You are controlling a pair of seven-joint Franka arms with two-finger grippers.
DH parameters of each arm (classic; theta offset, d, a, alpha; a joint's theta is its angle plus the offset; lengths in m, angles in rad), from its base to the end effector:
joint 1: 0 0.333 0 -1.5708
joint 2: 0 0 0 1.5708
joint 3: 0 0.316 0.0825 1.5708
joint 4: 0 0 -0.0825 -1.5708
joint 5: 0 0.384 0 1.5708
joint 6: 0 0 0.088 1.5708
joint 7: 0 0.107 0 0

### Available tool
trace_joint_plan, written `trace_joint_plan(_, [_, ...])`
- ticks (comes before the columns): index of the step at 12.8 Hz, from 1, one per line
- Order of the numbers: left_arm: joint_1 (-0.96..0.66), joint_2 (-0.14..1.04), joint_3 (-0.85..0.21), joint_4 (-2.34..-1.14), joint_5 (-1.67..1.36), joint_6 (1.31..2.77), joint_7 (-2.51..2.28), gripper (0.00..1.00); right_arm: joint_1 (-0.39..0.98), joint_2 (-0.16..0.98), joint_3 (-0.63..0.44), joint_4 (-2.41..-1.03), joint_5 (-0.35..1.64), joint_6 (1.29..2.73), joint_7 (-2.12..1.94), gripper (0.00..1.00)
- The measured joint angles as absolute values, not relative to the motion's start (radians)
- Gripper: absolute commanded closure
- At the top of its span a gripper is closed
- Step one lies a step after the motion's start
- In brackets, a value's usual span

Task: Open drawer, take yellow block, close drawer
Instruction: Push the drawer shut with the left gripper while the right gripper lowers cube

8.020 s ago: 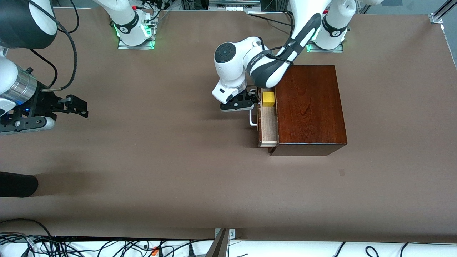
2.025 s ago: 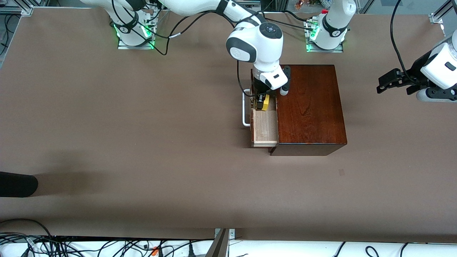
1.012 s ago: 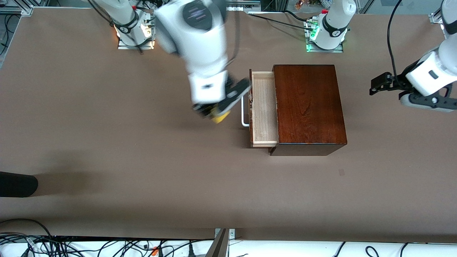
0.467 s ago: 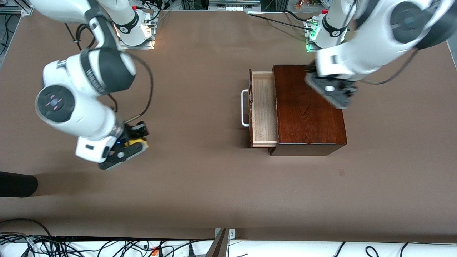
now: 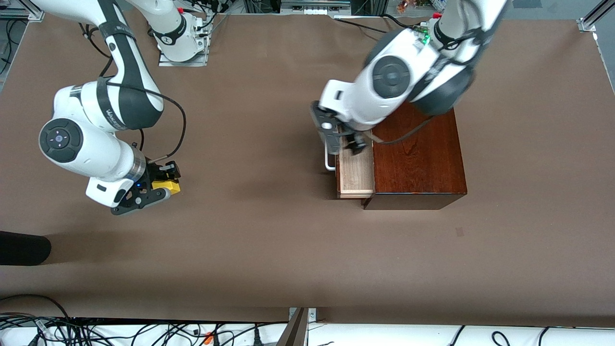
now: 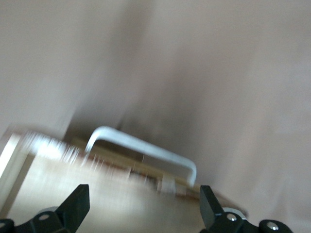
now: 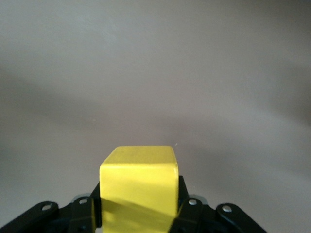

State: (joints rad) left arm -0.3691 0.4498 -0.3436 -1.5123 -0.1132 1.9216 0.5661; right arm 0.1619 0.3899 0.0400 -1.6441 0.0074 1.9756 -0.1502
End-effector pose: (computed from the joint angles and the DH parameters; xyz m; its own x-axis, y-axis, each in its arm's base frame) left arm 0.5313 -0.4246 0.4175 0.3645 -0.9243 0.1130 -0.9157 -0.3336 0.2242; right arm 0.6455 0.1298 0.3844 0.9389 0.3398 -0.0542 0.3386 -0.9404 -0.0303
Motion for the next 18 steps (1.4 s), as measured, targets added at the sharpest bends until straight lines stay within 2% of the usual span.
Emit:
trace_joint_plan(3, [-0.443, 0.559, -0.344, -1.510, -0.049, 2.080, 0.742, 0.00, 0.161, 0.376, 0.008, -1.870, 0.013, 2.246, -0.139, 1.00])
trace_joint_plan(6, [-0.498, 0.634, -0.344, -1.506, 0.073, 2.118, 0.793, 0.00, 0.161, 0.384, -0.013, -2.092, 0.015, 2.538, -0.115, 1.00])
trace_joint_plan(8, [-0.515, 0.643, -0.343, -1.506, 0.097, 2.086, 0.794, 0.00, 0.161, 0.391, -0.015, -2.148, 0.016, 2.587, -0.075, 1.00])
trace_joint_plan(11, [-0.509, 0.643, -0.326, -1.500, 0.106, 1.961, 0.802, 0.00, 0.161, 0.412, -0.015, -2.149, 0.019, 2.594, 0.018, 0.95])
trace_joint_plan(14, [-0.510, 0.643, -0.326, -1.492, 0.151, 1.907, 0.802, 0.00, 0.161, 0.454, -0.015, -2.132, 0.019, 2.611, 0.082, 0.91])
trace_joint_plan(15, [-0.510, 0.643, -0.326, -1.490, 0.168, 1.897, 0.801, 0.00, 0.160, 0.468, -0.015, -2.121, 0.019, 2.614, 0.083, 0.77])
trace_joint_plan(16, [-0.509, 0.643, -0.326, -1.488, 0.183, 1.882, 0.801, 0.00, 0.160, 0.478, -0.015, -2.108, 0.019, 2.615, 0.083, 0.32])
trace_joint_plan(17, [-0.507, 0.643, -0.324, -1.487, 0.195, 1.865, 0.800, 0.00, 0.160, 0.485, -0.015, -2.094, 0.019, 2.615, 0.083, 0.00])
trace_joint_plan(18, [-0.503, 0.642, -0.323, -1.486, 0.200, 1.848, 0.800, 0.00, 0.160, 0.488, -0.014, -2.083, 0.019, 2.615, 0.081, 0.00])
